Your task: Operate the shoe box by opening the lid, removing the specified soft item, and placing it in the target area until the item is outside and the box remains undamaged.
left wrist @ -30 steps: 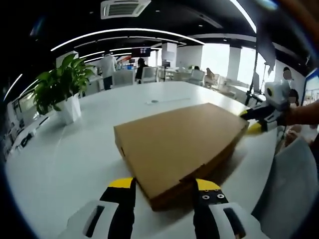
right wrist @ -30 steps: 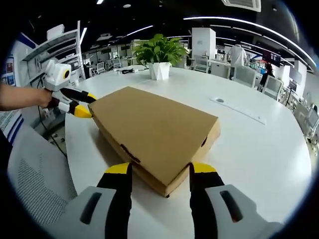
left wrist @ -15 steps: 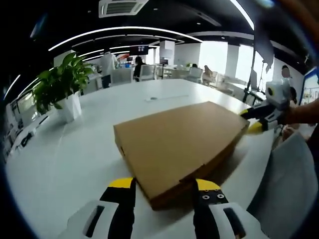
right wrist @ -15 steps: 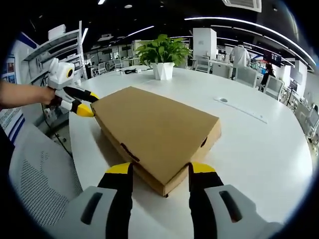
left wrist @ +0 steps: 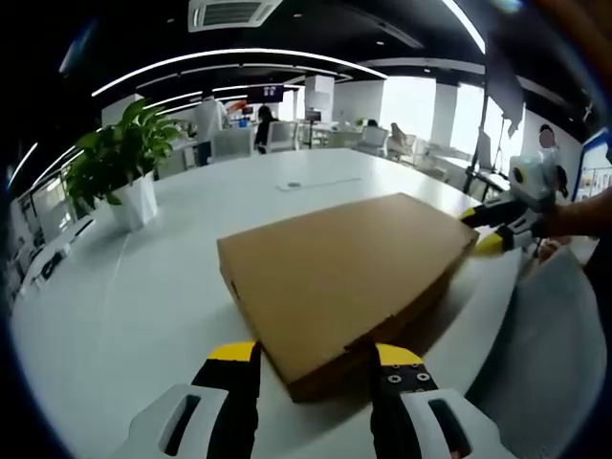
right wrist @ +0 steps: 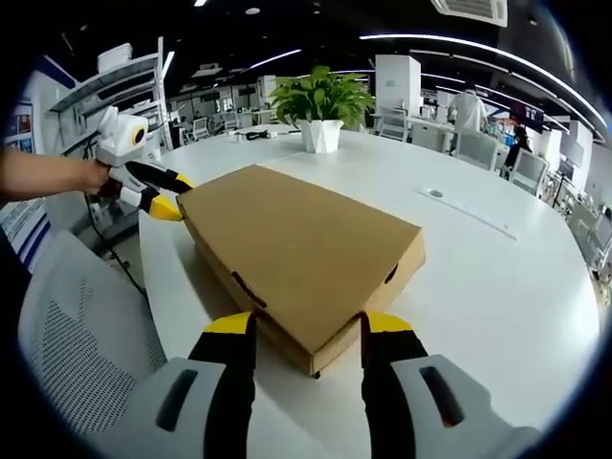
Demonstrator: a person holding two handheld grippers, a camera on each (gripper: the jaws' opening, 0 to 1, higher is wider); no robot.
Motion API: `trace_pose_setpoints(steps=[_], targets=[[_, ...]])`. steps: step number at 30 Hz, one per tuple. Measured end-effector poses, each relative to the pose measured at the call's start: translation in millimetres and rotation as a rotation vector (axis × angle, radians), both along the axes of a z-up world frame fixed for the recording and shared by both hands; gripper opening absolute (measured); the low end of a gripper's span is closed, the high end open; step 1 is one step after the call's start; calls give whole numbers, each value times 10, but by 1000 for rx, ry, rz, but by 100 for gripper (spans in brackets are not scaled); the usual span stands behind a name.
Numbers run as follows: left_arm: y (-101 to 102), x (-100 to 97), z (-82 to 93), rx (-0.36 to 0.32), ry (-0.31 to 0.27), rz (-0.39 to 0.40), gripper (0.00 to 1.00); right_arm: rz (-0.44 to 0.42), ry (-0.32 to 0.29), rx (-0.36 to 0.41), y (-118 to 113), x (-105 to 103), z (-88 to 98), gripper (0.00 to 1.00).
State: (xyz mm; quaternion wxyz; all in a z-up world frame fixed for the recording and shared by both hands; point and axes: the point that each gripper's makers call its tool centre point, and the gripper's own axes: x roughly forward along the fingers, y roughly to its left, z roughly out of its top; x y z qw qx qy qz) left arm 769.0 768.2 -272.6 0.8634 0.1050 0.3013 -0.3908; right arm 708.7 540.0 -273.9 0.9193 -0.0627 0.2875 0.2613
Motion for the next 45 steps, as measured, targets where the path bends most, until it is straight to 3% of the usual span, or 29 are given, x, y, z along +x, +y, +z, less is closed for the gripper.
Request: trace_pose_setpoints(steps=[23,36,45], targets=[[71,-108,-11,4,10,-9,46,-1,0,10,32,-110,-8,39],[41,-140,47,-6,22,-23,50,9,-11,18,26,-113,36,39],[28,-152,180,-7,12,-38,50,33,-38,13,23,-124,134,39]])
